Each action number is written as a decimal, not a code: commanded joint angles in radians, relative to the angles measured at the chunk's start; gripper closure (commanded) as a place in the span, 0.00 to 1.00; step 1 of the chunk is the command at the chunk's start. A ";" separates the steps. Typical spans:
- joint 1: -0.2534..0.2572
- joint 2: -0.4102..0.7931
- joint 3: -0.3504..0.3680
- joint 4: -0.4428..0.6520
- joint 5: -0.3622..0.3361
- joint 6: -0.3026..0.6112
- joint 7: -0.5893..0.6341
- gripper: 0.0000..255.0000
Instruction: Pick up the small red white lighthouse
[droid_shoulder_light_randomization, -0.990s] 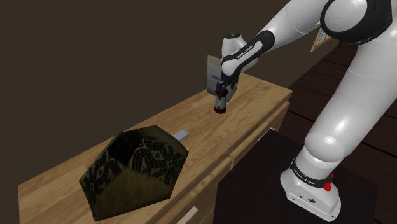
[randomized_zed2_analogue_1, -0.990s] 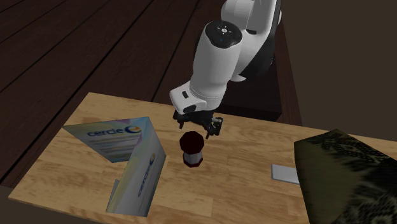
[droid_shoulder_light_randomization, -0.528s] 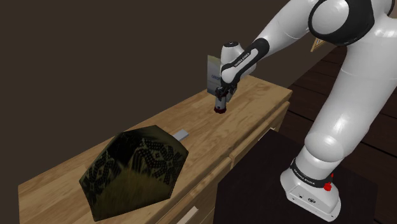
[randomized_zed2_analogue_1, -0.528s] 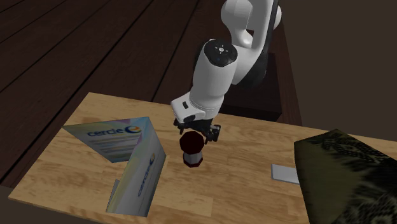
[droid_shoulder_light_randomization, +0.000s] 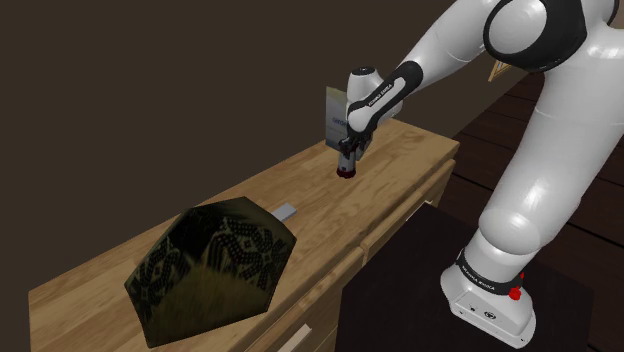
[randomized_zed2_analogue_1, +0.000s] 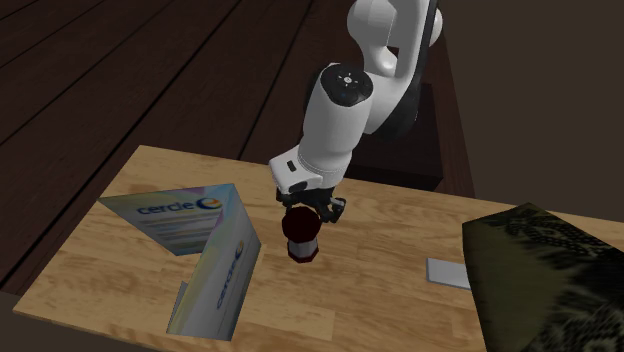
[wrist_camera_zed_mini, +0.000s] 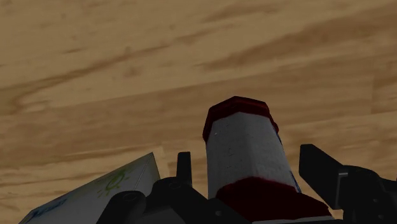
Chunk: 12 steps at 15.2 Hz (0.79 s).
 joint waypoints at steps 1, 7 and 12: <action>0.000 0.001 0.000 -0.001 0.000 0.000 0.000 1.00; 0.001 -0.037 0.003 0.013 0.011 -0.052 -0.013 1.00; 0.002 -0.083 0.006 0.033 0.022 -0.117 -0.028 1.00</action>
